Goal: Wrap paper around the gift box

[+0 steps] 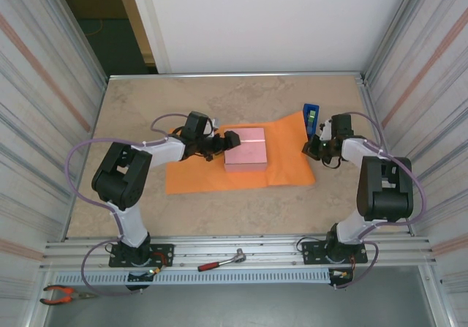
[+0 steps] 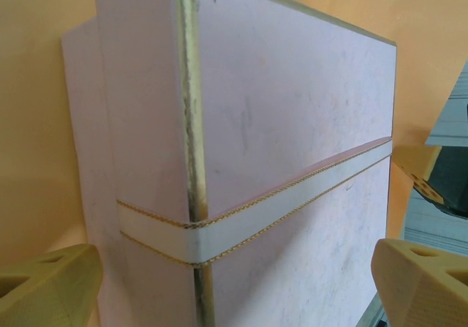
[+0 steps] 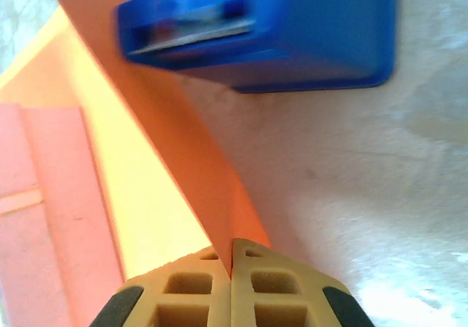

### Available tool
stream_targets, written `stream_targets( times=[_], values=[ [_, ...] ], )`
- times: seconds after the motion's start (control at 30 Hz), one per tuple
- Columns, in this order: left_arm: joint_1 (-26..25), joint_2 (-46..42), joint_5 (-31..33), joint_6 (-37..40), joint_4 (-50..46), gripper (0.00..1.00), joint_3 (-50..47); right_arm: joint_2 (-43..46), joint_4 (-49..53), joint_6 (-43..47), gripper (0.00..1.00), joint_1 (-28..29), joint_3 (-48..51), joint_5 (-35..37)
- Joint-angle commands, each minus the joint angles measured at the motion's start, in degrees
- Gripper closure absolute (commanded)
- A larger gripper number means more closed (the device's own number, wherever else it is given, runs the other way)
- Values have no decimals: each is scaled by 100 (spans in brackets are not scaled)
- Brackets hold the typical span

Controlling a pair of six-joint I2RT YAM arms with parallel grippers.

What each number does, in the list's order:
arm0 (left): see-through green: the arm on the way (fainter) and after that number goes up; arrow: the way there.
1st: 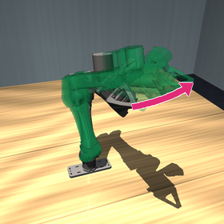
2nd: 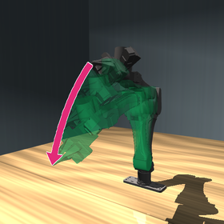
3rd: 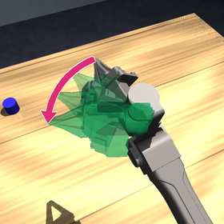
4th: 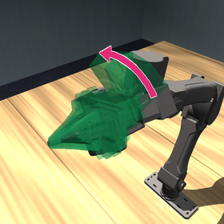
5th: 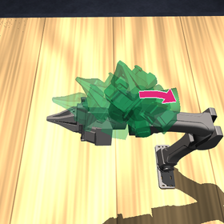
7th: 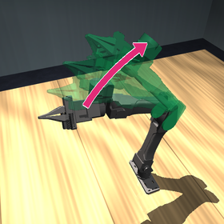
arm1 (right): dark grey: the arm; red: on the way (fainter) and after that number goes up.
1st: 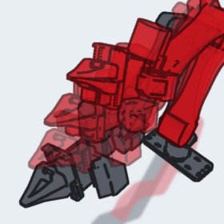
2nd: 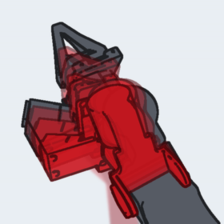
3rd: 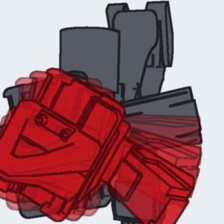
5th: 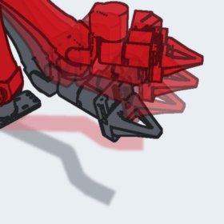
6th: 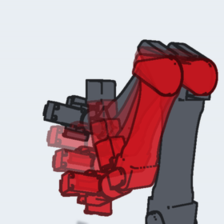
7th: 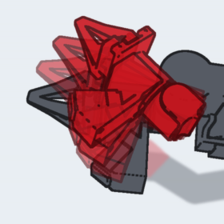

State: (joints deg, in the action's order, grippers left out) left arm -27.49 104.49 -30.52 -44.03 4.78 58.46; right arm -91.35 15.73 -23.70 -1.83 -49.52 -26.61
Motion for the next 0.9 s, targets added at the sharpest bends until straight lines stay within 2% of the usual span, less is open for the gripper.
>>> stream_targets(
  times=[0.0,0.27,0.53,0.67,0.87],
  values=[
    [15,44,-129,-17,101,5,-85,295,429,-46,98,290,-369,46],
    [98,-43,-197,60,21,5,-41,497,838,-252,100,1193,-1045,276],
    [446,-536,-263,314,-450,6,175,401,920,-393,100,1903,-1392,576],
    [373,-623,-381,266,-658,11,523,373,822,-478,100,2078,-1403,604],
    [-76,-330,-417,14,-779,13,1321,281,732,-558,100,2258,-1449,639]
  ],
)
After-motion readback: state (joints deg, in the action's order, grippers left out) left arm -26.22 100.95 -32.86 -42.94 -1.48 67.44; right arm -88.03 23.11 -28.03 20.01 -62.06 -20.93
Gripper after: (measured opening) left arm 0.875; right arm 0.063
